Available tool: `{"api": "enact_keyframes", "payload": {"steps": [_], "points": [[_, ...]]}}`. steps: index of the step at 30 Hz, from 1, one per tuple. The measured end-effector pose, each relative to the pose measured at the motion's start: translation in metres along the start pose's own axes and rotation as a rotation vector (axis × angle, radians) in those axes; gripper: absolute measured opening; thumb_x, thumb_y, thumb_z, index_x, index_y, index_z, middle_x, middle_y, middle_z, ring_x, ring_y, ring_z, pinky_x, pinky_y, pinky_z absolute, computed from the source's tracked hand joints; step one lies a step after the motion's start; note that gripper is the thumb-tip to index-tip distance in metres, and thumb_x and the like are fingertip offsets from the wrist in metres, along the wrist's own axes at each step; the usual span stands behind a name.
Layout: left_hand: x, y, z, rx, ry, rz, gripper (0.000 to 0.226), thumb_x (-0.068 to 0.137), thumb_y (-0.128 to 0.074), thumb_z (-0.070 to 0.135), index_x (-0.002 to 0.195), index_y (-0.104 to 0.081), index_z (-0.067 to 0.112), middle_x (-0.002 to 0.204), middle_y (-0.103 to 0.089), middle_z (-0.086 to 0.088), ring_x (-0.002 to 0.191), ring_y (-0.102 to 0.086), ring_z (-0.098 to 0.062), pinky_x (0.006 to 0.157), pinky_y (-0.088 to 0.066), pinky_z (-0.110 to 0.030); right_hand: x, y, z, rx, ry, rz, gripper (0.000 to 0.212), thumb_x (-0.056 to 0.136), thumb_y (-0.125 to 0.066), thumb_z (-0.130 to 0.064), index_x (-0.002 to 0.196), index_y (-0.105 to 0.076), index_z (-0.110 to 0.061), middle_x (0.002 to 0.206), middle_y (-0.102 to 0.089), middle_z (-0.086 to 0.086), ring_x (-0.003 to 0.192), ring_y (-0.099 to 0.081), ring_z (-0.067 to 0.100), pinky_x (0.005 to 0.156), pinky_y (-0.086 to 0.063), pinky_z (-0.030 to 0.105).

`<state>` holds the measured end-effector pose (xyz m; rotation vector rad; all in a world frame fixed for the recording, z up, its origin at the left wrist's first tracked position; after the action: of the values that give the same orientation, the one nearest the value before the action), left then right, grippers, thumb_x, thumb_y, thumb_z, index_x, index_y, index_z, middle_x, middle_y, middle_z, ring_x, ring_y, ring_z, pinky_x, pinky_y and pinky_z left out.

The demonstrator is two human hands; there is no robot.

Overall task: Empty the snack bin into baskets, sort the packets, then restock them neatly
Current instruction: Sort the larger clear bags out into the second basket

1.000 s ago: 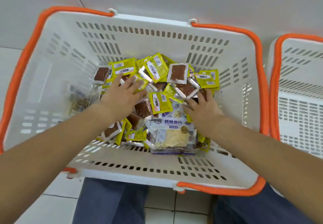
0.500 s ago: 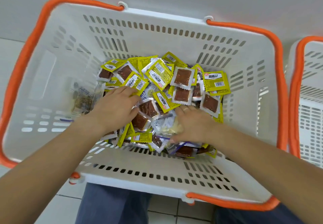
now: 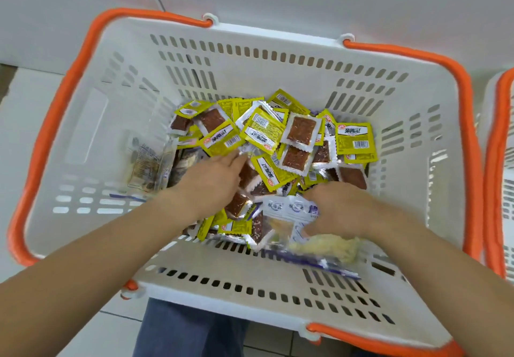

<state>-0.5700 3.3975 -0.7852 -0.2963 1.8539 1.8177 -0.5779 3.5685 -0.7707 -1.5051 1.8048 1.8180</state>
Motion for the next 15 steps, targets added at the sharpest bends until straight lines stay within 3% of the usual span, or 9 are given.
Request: {"api": "enact_keyframes", "payload": {"steps": [2,4,6,9,11,13,15], "points": [[0.003,0.0,-0.017,0.108,0.132,0.012,0.058,0.102,-0.03,0.033,0.151,-0.014,0.006,0.155,-0.026,-0.014,0.136,-0.036,-0.031,0.109,-0.028,-0.041,-0.001,0.004,-0.001,0.086,0.01,0.007,0.039,0.077,-0.073,-0.046,0.078,-0.047,-0.017,0.082,-0.047,-0.002,0.083,-0.051,0.021,0.059,-0.037,0.03],[0.005,0.009,-0.024,0.13,0.211,0.114,0.054,0.1,-0.032,0.034,0.14,-0.036,-0.002,0.137,-0.049,-0.024,0.122,-0.05,-0.036,0.104,-0.032,-0.044,0.001,0.003,-0.006,0.071,0.028,0.025,0.035,0.078,-0.072,-0.042,0.098,-0.056,-0.018,0.102,-0.052,0.001,0.098,-0.054,0.023,0.075,-0.045,0.033],[0.008,0.017,-0.026,0.084,0.291,0.133,0.051,0.1,-0.031,0.04,0.124,-0.053,0.0,0.122,-0.06,-0.024,0.112,-0.056,-0.036,0.099,-0.035,-0.042,0.001,0.001,-0.012,0.071,0.058,0.044,0.041,0.081,-0.07,-0.038,0.116,-0.055,-0.024,0.114,-0.054,0.001,0.106,-0.054,0.022,0.079,-0.044,0.031],[0.02,0.018,-0.025,-0.231,0.35,0.117,0.057,0.097,-0.037,0.051,0.126,-0.05,0.004,0.129,-0.053,-0.022,0.119,-0.049,-0.035,0.096,-0.036,-0.038,-0.004,0.006,-0.017,0.141,0.073,0.078,0.04,0.085,-0.066,-0.033,0.123,-0.052,-0.03,0.113,-0.06,0.0,0.105,-0.056,0.022,0.07,-0.039,0.028],[0.024,0.013,-0.02,-0.418,0.34,0.087,0.06,0.093,-0.047,0.052,0.13,-0.046,0.004,0.132,-0.05,-0.02,0.121,-0.045,-0.035,0.096,-0.036,-0.037,-0.009,0.016,-0.014,0.149,0.03,0.154,0.043,0.089,-0.062,-0.035,0.129,-0.048,-0.029,0.115,-0.062,0.001,0.108,-0.056,0.023,0.074,-0.042,0.029],[0.025,0.009,-0.021,-0.4,0.351,0.079,0.067,0.089,-0.053,0.054,0.132,-0.043,0.003,0.136,-0.046,-0.019,0.125,-0.041,-0.036,0.099,-0.035,-0.039,-0.013,0.032,-0.005,0.131,-0.059,0.256,0.045,0.091,-0.058,-0.039,0.132,-0.045,-0.028,0.118,-0.062,0.003,0.111,-0.055,0.025,0.08,-0.044,0.032],[0.024,0.006,-0.026,-0.383,0.381,0.076,0.077,0.085,-0.056,0.056,0.139,-0.036,0.005,0.143,-0.037,-0.017,0.13,-0.035,-0.035,0.104,-0.032,-0.041,-0.018,0.047,0.01,0.182,-0.157,0.361,0.043,0.09,-0.057,-0.041,0.129,-0.047,-0.027,0.113,-0.063,0.004,0.107,-0.057,0.027,0.076,-0.045,0.032]]}}
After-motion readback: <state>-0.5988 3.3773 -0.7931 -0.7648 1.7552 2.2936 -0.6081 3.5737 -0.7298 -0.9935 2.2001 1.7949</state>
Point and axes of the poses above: each hand's wrist, its own x-axis towards the middle knuckle, its own y-axis out of the back of the hand, z = x × y, the point moved 8 cm from there along x, towards the middle knuckle
